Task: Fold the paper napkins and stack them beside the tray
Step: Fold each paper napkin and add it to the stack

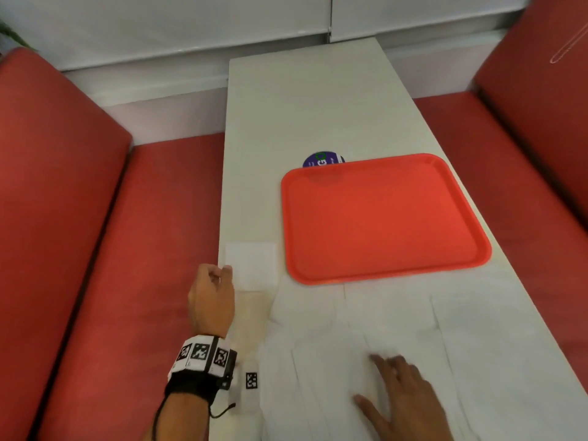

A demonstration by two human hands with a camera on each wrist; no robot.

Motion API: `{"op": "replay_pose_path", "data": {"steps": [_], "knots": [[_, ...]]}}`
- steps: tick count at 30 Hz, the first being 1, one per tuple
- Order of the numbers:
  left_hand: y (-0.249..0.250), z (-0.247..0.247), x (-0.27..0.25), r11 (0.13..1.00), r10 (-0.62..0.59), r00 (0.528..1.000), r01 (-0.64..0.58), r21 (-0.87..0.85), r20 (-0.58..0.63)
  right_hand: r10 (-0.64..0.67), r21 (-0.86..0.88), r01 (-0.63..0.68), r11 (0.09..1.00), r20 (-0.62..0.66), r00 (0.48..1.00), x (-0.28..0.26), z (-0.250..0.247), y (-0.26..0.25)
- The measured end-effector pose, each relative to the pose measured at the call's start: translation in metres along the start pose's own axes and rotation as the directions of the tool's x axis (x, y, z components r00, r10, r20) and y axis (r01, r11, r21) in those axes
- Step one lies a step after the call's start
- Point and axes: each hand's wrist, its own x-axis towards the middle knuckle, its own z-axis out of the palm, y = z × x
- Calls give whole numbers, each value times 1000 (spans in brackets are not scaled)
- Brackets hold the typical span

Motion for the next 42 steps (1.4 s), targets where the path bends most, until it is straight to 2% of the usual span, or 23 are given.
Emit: {"op": "replay_pose_path", "data": {"steps": [2,3,5,7,8,9,13,15,17,19,20,22,23,24,28,32,33,38,42], "knots": [[-3,-5,-37,991,128,990,-130,39,52,-19,-36,20,999,39,999,3,10,-3],[-4,-4,-58,974,203,973,-212,75,113,-10,21,8,1000,65,998,1,14,-2],[-10,4,-99,904,356,892,-404,136,279,-24,136,14,991,71,997,0,14,1],[-19,18,-130,819,404,792,-536,204,458,-55,247,35,968,76,996,0,9,0],[-22,24,-141,792,394,760,-566,227,517,-64,281,42,959,69,996,0,7,-1],[-23,28,-149,792,371,753,-562,239,543,-66,315,50,948,41,997,-1,5,-1],[-13,34,-166,867,294,824,-443,226,485,1,396,12,918,-33,999,-11,-13,-1],[-11,36,-176,858,273,818,-446,257,507,-15,325,33,945,-57,998,-17,-22,6],[-9,36,-187,846,270,810,-458,274,520,-37,364,66,929,-87,995,-20,-30,14],[1,33,-198,883,237,838,-397,252,491,-18,560,59,827,-79,997,-24,-41,19],[9,30,-204,920,184,858,-323,224,480,-9,654,42,755,-54,999,-26,-48,20],[27,24,-216,996,49,868,-80,43,495,-2,793,20,608,-24,1000,-31,-62,20],[37,21,-222,996,2,853,48,-82,522,0,836,24,548,-29,1000,-34,-68,20],[45,18,-228,973,-8,835,134,-188,550,14,868,23,496,-34,999,-36,-75,20],[65,11,-242,854,19,819,286,-435,574,83,950,-9,312,-18,996,-43,-93,24],[71,11,-246,676,-71,740,529,-513,669,97,965,-52,256,28,995,-47,-102,29],[72,11,-247,663,-74,735,541,-518,674,106,966,-63,251,37,994,-48,-103,31],[78,9,-249,704,-43,780,467,-535,624,141,968,-141,209,112,984,-53,-106,41],[81,3,-245,726,48,738,437,-531,673,167,970,-120,211,86,982,-52,-110,44]]}}
